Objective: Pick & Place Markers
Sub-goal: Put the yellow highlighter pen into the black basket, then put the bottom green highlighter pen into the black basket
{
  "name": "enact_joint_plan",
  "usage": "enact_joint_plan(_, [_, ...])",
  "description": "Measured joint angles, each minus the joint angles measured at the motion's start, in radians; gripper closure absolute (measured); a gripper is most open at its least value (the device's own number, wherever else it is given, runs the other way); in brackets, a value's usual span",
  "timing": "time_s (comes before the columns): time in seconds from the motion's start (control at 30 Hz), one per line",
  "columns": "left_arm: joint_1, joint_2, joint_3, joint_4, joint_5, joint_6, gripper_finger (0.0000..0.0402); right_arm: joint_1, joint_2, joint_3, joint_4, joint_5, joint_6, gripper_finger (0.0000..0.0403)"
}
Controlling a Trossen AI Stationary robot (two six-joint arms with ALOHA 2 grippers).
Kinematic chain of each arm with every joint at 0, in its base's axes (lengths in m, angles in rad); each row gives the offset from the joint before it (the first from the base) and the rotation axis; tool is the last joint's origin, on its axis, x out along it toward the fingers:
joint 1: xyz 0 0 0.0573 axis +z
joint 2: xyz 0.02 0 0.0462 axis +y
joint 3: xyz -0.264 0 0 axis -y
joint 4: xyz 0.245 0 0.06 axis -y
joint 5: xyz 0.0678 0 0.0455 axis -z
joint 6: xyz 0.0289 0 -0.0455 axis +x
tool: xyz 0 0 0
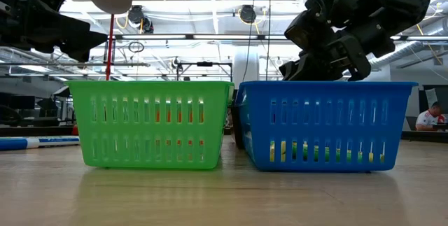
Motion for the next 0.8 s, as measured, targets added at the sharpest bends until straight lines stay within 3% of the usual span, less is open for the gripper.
enact_joint_plan(0.2, [0.0,0.0,0.0,0.0,0.0,0.0,0.019,0.0,0.0,0.0,-0.003,0.022,-0.001,0.0342])
enact_joint_plan(0.4, [0.0,0.0,0.0,0.0,0.0,0.0,0.019,-0.013,-0.06,-0.001,-0.004,0.324,-0.065,0.0341])
enact_joint_plan(0.47, [0.0,0.0,0.0,0.0,0.0,0.0,0.019,-0.05,-0.103,0.0,-0.03,0.367,-0.083,0.034])
enact_joint_plan(0.6, [0.0,0.0,0.0,0.0,0.0,0.0,0.019,-0.195,-0.186,0.021,-0.188,0.336,-0.032,0.0321])
enact_joint_plan(0.8, [0.0,0.0,0.0,0.0,0.0,0.0,0.019,-0.432,-0.191,-0.016,-0.198,0.252,-0.027,0.0258])
